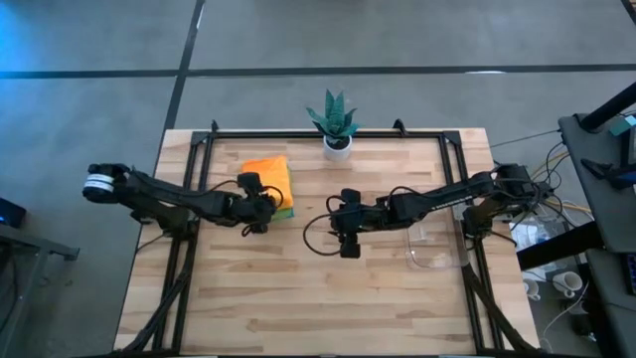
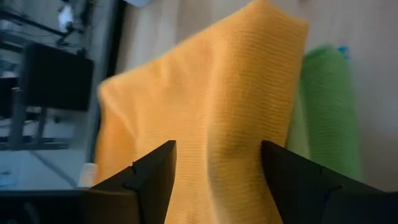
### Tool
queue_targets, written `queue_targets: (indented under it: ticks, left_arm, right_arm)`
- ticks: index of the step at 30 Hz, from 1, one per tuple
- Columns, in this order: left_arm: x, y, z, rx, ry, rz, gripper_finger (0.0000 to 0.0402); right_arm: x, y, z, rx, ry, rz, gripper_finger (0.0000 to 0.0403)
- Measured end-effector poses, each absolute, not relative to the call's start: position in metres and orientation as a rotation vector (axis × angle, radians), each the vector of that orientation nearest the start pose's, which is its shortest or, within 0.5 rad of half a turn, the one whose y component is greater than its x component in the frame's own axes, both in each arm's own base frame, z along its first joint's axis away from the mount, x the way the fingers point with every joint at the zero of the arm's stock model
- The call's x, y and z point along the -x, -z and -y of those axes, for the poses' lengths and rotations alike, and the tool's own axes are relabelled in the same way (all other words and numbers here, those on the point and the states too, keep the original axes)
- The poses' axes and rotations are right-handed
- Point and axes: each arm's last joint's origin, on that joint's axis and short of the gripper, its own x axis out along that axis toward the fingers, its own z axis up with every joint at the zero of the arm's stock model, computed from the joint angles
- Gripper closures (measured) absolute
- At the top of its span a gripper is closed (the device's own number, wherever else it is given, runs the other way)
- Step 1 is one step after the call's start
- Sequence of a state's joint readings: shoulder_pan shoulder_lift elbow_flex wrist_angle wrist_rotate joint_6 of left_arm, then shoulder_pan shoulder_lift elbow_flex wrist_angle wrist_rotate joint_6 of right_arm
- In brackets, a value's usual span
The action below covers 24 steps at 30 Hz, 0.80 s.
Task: Fold microfiber towels
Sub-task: Stack the orange towel on top of the light green towel
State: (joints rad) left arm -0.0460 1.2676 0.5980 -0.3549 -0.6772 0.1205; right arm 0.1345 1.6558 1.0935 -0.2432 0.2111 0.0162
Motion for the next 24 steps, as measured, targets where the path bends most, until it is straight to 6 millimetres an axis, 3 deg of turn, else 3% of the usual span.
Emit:
queue_targets:
  ticks: [7, 12, 17, 21, 24]
  left_arm:
    - [-0.216, -0.206, -0.017, -0.519, -0.581, -0.945, 0.0182]
    - [-0.2, -0.225, -0.026, -0.406, -0.512, -0.916, 0.0182]
    - [-0.183, -0.225, -0.041, -0.268, -0.56, -0.893, 0.0182]
    - [-0.181, -0.219, -0.036, -0.101, -0.319, -0.917, 0.0182]
    - [-0.184, -0.217, -0.024, -0.067, -0.254, -0.911, 0.0182]
  right_arm:
    - [-0.345, -0.216, -0.039, 0.124, 0.082, -0.808, 0.0222]
    - [-0.345, -0.216, -0.04, 0.123, 0.082, -0.807, 0.0222]
    - [-0.346, -0.217, -0.039, 0.113, 0.086, -0.797, 0.0222]
    - [-0.347, -0.216, -0.04, 0.084, 0.096, -0.791, 0.0222]
    - [-0.352, -0.207, -0.041, 0.079, 0.091, -0.797, 0.0222]
